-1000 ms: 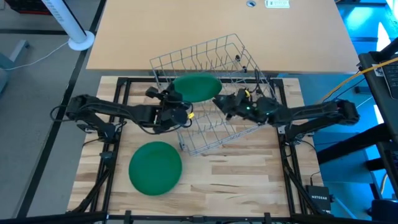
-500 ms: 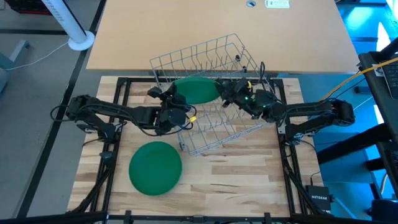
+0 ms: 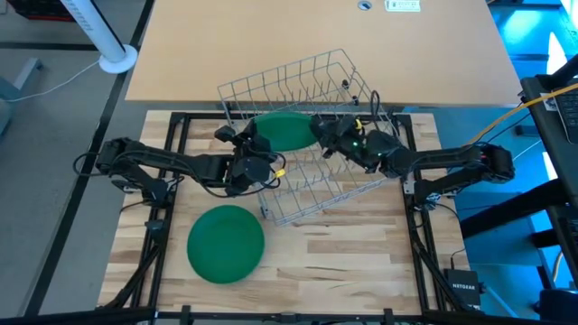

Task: Sort dishes
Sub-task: Put the dark green plate in the dish rack

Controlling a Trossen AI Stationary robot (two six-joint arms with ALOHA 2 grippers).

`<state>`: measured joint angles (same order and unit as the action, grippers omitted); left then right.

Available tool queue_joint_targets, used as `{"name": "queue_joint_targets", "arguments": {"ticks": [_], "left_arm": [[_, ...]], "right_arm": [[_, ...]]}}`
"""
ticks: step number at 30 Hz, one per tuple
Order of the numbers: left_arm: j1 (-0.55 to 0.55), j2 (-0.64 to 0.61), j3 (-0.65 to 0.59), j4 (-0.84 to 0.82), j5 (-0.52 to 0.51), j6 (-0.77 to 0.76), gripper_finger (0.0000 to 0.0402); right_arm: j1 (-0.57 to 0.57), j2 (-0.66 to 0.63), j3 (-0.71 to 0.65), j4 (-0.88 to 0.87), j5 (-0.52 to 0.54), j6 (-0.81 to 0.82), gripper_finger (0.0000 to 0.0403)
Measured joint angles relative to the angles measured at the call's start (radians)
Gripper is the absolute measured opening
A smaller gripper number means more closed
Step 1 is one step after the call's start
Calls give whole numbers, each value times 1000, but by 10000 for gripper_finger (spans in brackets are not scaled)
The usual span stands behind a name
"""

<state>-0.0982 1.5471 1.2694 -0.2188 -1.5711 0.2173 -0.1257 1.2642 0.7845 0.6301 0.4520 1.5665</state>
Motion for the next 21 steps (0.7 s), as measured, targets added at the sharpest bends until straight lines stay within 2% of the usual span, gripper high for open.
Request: {"name": "queue_joint_targets", "arguments": {"ticks": [13,21], "left_arm": [[0,11,0,0,1,-2,0],[-7,24,0,3,3,-24,0]], "right_arm": [[-1,46,0,13,173,55,179],[-22,46,0,19,209,50,179]]}}
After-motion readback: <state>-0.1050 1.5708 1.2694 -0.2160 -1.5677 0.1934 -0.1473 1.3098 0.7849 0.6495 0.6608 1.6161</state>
